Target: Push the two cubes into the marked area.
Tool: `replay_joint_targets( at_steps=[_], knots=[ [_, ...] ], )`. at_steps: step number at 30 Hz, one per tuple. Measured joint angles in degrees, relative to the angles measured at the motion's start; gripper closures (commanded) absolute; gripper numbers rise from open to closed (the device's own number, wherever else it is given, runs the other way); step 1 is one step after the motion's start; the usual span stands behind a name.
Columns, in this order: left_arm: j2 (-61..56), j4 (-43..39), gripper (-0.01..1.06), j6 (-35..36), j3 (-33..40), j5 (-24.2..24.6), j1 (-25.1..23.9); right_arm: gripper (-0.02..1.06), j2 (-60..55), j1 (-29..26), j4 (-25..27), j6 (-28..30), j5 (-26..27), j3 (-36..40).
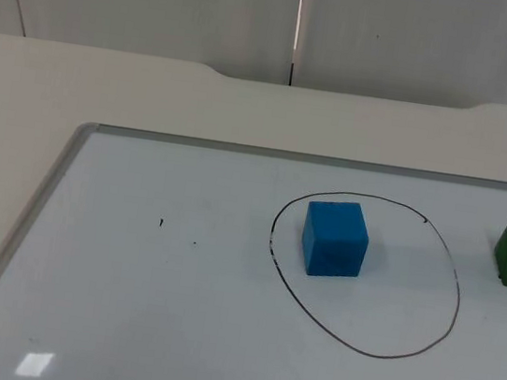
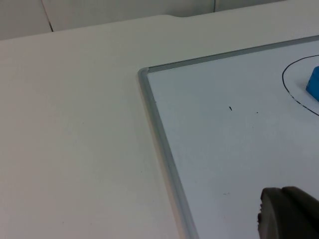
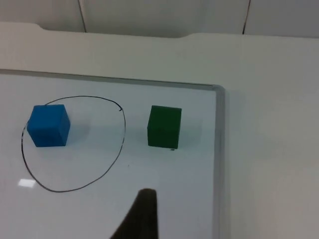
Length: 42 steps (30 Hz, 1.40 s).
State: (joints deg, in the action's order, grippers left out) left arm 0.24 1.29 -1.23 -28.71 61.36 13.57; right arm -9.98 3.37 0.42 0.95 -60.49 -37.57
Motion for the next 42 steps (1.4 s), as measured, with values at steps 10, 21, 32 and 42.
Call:
replay_joint_targets(
  at_steps=[10, 21, 32, 42],
  knots=[
    [0.00, 0.00, 1.05, 0.00, 0.00, 0.00, 0.00, 0.87, -20.24, 0.00, -1.30, -0.10, 8.08, -9.18],
    [0.00, 0.00, 1.05, 0.00, 0.00, 0.00, 0.00, 0.87, -52.80, 0.00, -1.41, -0.10, 9.71, -20.79],
    [0.00, 0.00, 1.05, 0.00, 0.00, 0.00, 0.00, 0.87, -75.97, 0.00, -1.41, -0.10, 15.78, -23.20],
    [0.00, 0.00, 1.05, 0.00, 0.00, 0.00, 0.00, 0.94, -89.63, 0.00, -1.41, -0.10, 24.61, -23.20]
  ],
)
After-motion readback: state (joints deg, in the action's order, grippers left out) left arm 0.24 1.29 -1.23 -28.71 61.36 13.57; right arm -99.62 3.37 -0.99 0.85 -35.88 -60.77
